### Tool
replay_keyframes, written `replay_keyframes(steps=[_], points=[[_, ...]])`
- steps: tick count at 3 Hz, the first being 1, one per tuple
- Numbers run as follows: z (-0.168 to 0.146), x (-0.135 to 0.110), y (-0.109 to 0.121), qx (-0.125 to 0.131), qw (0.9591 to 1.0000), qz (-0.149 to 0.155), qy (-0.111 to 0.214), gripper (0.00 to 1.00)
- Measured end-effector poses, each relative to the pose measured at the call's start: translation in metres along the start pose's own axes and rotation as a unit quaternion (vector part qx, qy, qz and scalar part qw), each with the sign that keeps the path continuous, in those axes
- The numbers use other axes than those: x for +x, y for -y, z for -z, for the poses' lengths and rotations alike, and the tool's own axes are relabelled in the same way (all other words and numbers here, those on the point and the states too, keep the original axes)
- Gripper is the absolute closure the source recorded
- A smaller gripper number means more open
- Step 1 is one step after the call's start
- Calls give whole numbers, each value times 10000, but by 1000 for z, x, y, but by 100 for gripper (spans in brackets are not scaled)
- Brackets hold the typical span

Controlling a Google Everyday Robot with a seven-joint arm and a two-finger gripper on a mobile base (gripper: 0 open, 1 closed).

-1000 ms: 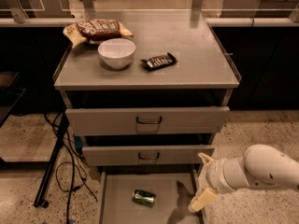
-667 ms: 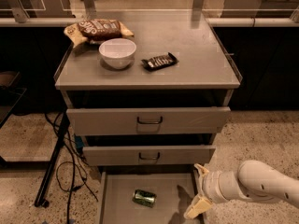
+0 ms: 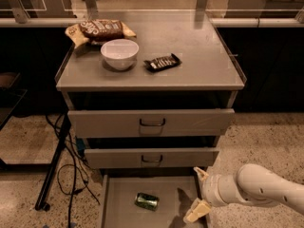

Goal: Pick green can from bottom drawer and place on counter

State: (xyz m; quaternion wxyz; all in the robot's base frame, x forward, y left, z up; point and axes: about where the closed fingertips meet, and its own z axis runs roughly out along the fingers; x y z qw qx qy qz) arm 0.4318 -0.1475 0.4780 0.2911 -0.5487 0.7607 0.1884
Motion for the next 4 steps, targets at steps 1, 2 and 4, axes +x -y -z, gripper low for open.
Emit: replay_keyframes(steps=[1,2,4], points=[[-27,-1,0,47,9997,203,106,0],[-69,-1,0,-16,9992,362,187,0],[-147,19,-5,-302,9987,273,307,0]])
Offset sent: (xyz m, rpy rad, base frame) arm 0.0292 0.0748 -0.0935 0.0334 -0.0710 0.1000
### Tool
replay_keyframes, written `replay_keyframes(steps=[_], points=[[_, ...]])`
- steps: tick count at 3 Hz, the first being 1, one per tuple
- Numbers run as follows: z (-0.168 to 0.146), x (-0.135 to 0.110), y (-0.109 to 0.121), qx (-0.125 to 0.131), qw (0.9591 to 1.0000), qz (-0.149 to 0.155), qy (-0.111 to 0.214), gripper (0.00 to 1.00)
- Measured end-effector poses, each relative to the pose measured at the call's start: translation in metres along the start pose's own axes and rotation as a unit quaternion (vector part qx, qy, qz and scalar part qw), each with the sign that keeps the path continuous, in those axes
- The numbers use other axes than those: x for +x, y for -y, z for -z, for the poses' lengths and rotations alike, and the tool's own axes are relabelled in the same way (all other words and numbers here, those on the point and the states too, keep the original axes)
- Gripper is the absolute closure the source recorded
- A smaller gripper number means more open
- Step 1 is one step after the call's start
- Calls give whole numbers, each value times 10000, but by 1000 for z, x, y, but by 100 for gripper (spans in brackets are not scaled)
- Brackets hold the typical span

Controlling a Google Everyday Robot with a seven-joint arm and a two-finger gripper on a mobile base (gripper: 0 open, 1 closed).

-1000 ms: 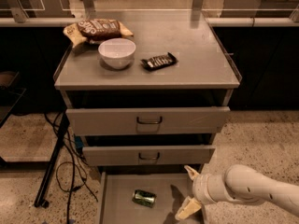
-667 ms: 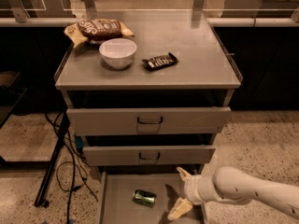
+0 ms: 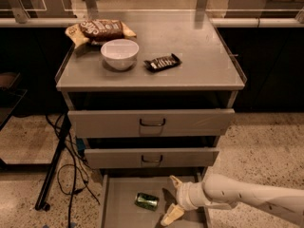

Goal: Pick green can from bottom drawer and place on counter

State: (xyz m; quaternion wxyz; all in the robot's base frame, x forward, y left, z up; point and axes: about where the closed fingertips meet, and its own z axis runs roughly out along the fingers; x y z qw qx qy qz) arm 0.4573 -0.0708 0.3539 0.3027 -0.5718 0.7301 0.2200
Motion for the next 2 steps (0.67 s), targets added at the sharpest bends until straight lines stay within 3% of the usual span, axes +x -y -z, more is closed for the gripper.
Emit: replay_keyframes(steps=[1,2], points=[[-61,10,-3,-126,9989,-355,268,0],[-73,11,-4,-173,9988,-368,281,0]])
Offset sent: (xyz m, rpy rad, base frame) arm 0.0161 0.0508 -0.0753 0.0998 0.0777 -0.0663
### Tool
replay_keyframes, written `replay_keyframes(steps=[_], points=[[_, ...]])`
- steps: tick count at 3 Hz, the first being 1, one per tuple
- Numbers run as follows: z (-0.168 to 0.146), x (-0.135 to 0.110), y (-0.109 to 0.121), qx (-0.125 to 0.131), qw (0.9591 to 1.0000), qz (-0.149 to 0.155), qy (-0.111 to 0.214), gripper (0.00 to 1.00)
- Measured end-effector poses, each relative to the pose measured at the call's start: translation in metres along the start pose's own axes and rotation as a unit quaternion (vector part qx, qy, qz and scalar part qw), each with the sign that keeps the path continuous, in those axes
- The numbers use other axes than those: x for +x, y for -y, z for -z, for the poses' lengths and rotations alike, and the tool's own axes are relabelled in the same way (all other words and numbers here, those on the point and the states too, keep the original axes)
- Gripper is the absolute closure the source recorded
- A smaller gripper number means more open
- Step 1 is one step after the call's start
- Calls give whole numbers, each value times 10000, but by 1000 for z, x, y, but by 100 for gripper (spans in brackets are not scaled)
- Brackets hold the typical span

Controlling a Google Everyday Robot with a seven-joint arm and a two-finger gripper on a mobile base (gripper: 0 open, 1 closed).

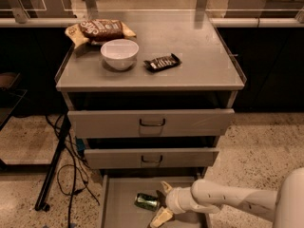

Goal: Pick green can from bottom drawer and place on counter

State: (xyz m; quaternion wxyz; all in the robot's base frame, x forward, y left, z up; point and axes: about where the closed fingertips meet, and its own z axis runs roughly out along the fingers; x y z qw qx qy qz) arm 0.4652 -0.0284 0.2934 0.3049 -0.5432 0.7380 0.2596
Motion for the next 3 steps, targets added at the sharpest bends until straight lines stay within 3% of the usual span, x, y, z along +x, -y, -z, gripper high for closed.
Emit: replay_keyframes(steps=[1,3], points=[[-16,6,6,41,10000,-22,-2,0],[-55,29,24,405,9991,-54,-93,0]])
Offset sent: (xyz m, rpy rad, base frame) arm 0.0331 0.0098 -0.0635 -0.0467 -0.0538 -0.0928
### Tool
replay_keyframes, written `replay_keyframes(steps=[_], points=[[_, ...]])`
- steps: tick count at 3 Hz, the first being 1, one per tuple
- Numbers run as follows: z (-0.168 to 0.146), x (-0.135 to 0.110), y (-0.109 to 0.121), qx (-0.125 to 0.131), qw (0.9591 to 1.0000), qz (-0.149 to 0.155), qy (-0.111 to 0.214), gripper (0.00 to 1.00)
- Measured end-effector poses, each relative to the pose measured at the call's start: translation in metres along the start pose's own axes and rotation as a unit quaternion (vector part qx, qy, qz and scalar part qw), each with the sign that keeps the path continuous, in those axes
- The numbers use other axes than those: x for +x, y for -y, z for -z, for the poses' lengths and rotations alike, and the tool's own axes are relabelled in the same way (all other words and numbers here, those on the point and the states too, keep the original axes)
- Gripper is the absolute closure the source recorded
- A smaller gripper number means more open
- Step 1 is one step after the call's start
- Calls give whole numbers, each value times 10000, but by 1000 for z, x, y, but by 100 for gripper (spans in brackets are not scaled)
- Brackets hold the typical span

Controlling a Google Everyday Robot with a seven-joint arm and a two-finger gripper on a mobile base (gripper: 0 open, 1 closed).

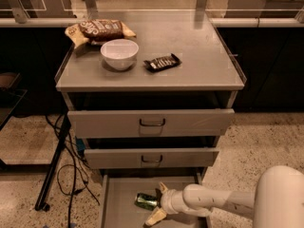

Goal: Pick green can from bottom drawer and place on counter

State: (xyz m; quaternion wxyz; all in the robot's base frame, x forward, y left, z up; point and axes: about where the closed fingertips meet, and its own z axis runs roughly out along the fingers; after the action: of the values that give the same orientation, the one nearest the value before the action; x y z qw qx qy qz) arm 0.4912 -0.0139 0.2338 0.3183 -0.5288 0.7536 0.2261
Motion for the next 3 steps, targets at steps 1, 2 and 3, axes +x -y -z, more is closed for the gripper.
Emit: replay_keyframes(steps=[1,2,3], points=[[-27,13,8,86,9999,9,-63,0],[-55,26,18,96,9999,18,-111,0],[-102,51,27,98,9998,44,-153,0]])
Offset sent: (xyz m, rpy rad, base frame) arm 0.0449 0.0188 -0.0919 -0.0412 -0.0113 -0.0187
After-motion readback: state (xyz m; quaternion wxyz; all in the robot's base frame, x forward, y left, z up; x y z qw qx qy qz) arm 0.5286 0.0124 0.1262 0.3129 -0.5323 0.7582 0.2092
